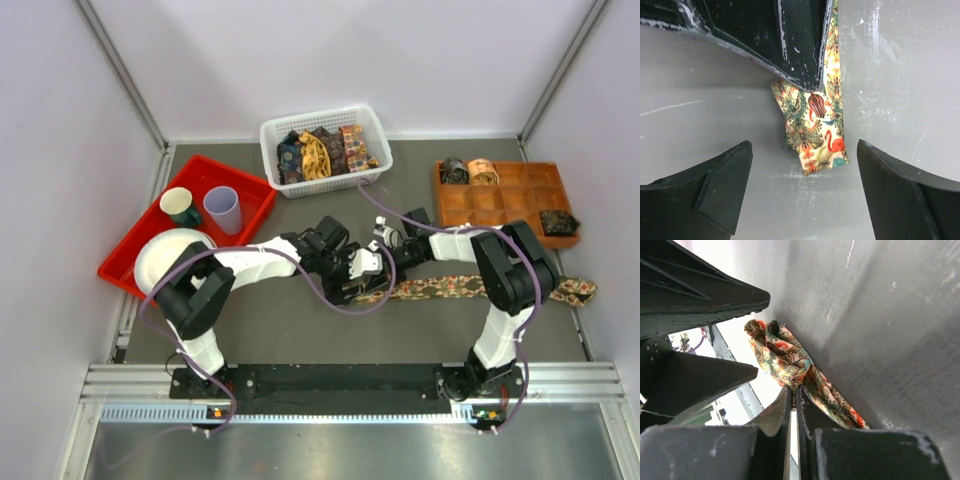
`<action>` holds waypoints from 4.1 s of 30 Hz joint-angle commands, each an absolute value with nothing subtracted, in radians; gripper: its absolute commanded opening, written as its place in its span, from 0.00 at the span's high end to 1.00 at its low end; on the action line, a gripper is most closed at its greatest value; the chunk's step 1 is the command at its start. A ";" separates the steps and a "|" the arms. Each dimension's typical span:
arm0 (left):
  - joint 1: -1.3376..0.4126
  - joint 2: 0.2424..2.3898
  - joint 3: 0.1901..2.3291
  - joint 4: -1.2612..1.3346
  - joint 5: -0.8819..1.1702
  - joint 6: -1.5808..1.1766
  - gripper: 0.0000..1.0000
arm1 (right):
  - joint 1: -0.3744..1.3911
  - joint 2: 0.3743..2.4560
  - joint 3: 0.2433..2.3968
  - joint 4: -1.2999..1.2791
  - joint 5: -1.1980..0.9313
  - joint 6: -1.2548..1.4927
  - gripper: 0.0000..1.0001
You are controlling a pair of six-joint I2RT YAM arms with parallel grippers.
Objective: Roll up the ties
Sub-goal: Roll the tie at the center of the board.
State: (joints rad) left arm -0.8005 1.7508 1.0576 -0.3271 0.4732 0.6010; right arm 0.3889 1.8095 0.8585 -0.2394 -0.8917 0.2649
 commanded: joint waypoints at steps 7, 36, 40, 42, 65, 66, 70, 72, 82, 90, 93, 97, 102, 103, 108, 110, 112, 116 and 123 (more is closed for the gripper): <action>-0.882 1.808 1.115 -0.304 0.405 0.650 0.08 | 0.397 1.752 0.864 -0.253 -0.931 0.258 1.00; -0.813 1.664 0.973 -0.379 0.331 0.704 0.30 | 0.403 1.855 0.880 -0.207 -0.831 0.293 1.00; -0.813 1.672 0.974 -0.332 0.330 0.658 0.30 | 0.403 1.862 0.879 -0.215 -0.818 0.293 1.00; -0.813 1.680 0.986 -0.327 0.336 0.649 0.28 | 0.403 1.861 0.877 -0.221 -0.821 0.290 1.00; -0.815 1.778 1.127 -0.321 0.429 0.574 0.47 | 0.403 1.836 0.862 -0.199 -0.850 0.314 1.00; -0.815 1.787 1.129 -0.322 0.426 0.569 0.49 | 0.403 1.836 0.862 -0.201 -0.853 0.314 1.00; -0.815 1.812 1.117 -0.336 0.407 0.567 0.64 | 0.403 1.825 0.862 -0.212 -0.857 0.311 0.96; -0.815 1.810 1.101 -0.336 0.408 0.598 0.67 | 0.403 1.815 0.865 -0.219 -0.870 0.311 0.84; -0.815 1.798 1.069 -0.345 0.428 0.655 0.67 | 0.403 1.785 0.925 -0.259 -0.858 0.296 0.59; -0.815 1.804 1.074 -0.345 0.422 0.655 0.67 | 0.411 1.845 0.937 -0.245 -0.859 0.291 0.67; -0.816 1.807 1.072 -0.347 0.417 0.647 0.65 | 0.414 1.858 0.934 -0.250 -0.848 0.279 0.86; -0.807 1.780 1.062 -0.365 0.413 0.646 0.47 | 0.414 1.861 0.927 -0.265 -0.781 0.241 1.00; -0.799 1.717 1.031 -0.411 0.433 0.698 0.35 | 0.414 1.873 0.919 -0.273 -0.764 0.233 1.00; -0.799 1.710 1.028 -0.419 0.437 0.709 0.34 | 0.414 1.873 0.919 -0.273 -0.761 0.233 1.00; -0.799 1.716 1.014 -0.416 0.428 0.712 0.30 | 0.416 1.878 0.913 -0.265 -0.750 0.241 1.00; -0.799 1.730 1.020 -0.403 0.410 0.701 0.32 | 0.414 1.881 0.913 -0.265 -0.747 0.239 1.00; -0.799 1.740 1.029 -0.396 0.407 0.695 0.35 | 0.416 1.879 0.911 -0.264 -0.741 0.239 1.00; -0.799 1.752 1.069 -0.406 0.426 0.690 0.49 | 0.414 1.884 0.914 -0.270 -0.735 0.238 1.00; -0.810 1.738 1.146 -0.439 0.497 0.623 0.61 | 0.416 1.891 0.913 -0.268 -0.723 0.241 1.00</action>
